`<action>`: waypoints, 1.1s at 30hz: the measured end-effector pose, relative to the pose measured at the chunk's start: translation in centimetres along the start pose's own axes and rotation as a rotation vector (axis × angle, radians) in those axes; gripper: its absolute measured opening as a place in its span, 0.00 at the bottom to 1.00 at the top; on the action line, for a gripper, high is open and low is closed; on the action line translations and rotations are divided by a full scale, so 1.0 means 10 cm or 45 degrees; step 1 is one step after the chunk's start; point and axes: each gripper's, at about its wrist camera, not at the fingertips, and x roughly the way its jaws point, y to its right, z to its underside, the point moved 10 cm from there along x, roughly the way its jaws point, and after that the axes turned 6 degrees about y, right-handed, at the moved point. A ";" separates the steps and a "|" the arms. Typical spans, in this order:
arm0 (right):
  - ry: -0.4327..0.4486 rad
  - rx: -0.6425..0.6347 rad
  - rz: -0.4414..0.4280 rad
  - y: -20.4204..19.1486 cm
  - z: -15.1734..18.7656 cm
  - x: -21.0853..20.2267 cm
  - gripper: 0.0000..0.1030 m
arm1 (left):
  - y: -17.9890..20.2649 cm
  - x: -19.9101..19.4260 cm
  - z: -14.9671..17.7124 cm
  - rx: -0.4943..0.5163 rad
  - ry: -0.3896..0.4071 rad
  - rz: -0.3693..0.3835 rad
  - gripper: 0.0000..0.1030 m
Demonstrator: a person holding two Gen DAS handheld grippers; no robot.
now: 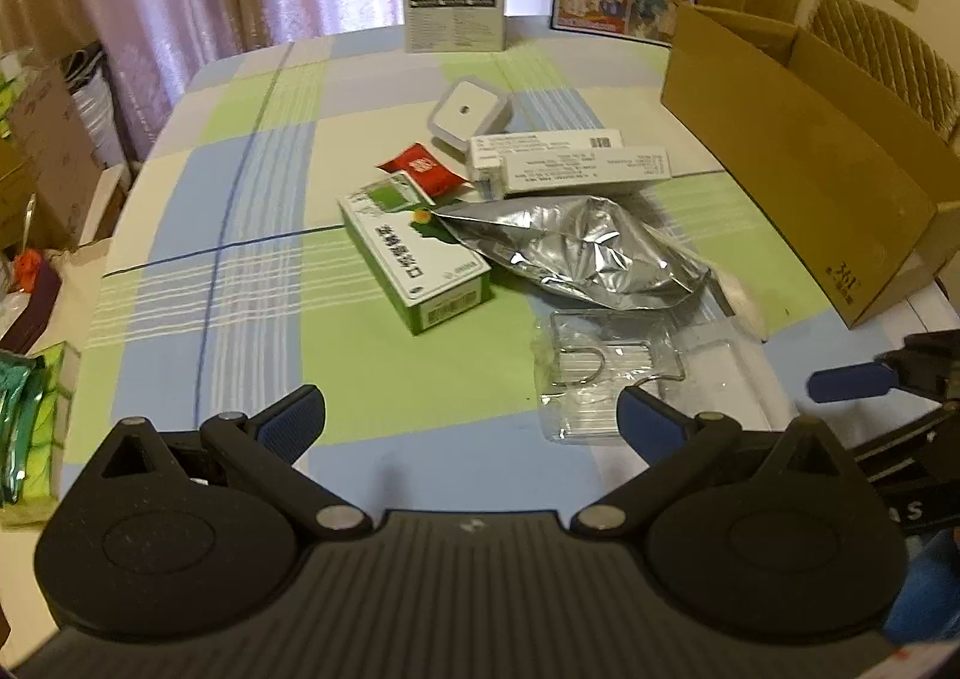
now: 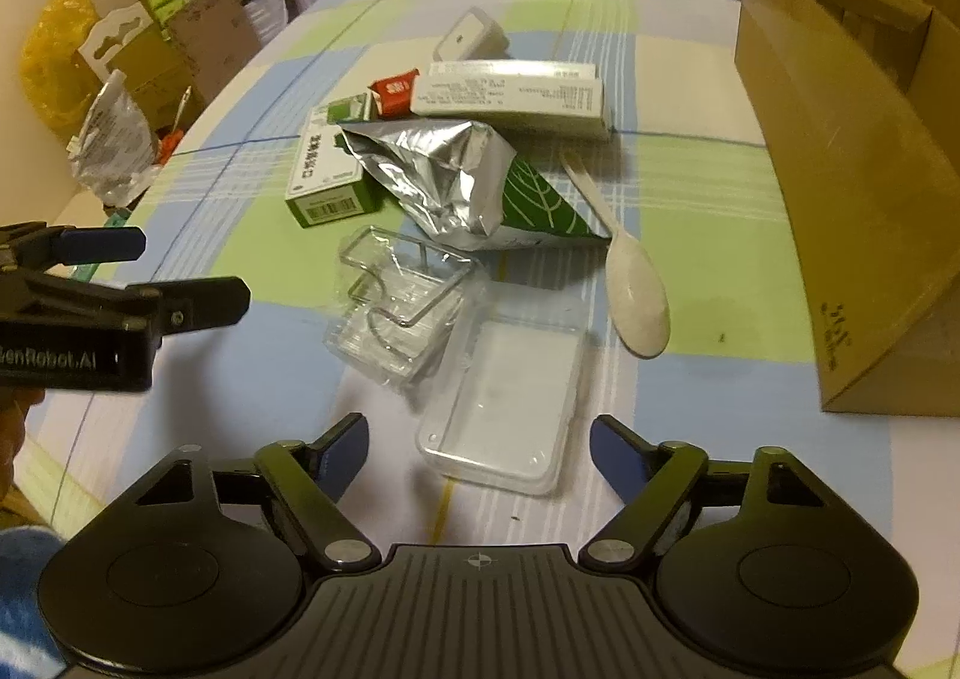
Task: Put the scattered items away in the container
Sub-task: 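Reach the left tool toward the clear wire-hook tray and the right tool toward the clear box, then grasp the clear wire-hook tray with the left tool while the right tool grasps the clear plastic box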
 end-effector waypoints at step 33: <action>0.075 0.256 0.081 0.46 -0.09 -0.15 0.55 | 0.61 0.62 0.03 0.233 -0.066 0.257 0.99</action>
